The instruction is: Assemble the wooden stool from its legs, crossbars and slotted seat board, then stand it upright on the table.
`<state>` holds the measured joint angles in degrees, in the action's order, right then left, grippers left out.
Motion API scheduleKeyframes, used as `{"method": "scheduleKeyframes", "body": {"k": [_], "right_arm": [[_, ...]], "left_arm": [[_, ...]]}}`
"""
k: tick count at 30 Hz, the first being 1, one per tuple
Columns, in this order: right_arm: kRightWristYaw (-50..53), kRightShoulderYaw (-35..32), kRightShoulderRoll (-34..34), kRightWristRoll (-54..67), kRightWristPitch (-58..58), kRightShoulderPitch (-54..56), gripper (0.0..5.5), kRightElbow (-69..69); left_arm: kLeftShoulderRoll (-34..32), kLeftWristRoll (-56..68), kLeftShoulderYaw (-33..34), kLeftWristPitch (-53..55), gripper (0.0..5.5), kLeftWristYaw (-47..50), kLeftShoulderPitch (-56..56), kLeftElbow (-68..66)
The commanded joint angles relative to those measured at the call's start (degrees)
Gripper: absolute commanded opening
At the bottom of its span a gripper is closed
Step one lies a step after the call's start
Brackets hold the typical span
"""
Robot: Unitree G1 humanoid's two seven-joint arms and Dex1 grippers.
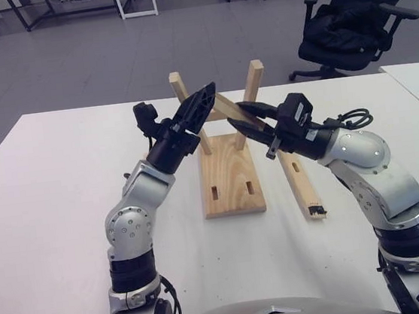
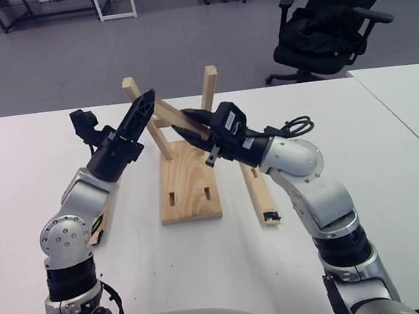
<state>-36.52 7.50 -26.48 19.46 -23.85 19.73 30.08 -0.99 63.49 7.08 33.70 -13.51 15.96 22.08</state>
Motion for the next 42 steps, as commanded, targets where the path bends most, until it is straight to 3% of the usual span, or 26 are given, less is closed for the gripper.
{"method": "scheduleKeyframes", "body": {"k": [1, 20, 23, 29, 32, 38, 40, 42], "right_arm": [[-2.32, 0.82, -0.83, -0.22, 0.99, 3.44, 1.31, -0.48], [-1.05, 3.44, 1.46, -6.41, 6.69, 3.28, 1.31, -3.63], [-0.91, 4.15, 2.53, -6.47, 6.65, 3.15, 1.31, -3.43], [-0.03, 6.27, 3.55, -6.84, 4.61, 1.93, 2.62, -2.93], [0.61, 6.14, 2.7, -7.97, 4.91, -0.15, 3.0, -2.07], [5.36, 0.42, 5.17, -5.87, 2.5, -3.39, 3.0, -3.37], [5.93, -0.25, 5.84, -6.36, 4.48, -6.22, 3.0, -8.22], [9.36, -6.15, 9.26, -2.34, 3.16, -7.72, 3.0, -14.2]], "left_arm": [[1.5, 1.82, -0.99, -0.33, 3.72, 0.49, -0.78, 2.01], [0.01, 4.99, -2.36, 1.8, 0.47, 4.79, -1.97, 2.15], [-0.56, 4.79, -2.33, 1.96, 0.41, 5.37, -2.1, 2.14], [-3.88, 3.11, -0.18, 1.88, 0.41, 7.72, -5.11, 2.88], [-9.89, 0.74, 4.59, 2.13, 0.41, 7.35, -12.21, 5.1], [-24.33, -1.95, 22.36, 0.08, 0.41, 1.12, -21.16, -1.04], [-25.81, -3.82, 24.07, -1.5, 0.41, 0.21, -19.02, -5.26], [-24.73, -6.43, 22.84, -3.64, 0.41, -1.44, -17.77, -8.57]]}}
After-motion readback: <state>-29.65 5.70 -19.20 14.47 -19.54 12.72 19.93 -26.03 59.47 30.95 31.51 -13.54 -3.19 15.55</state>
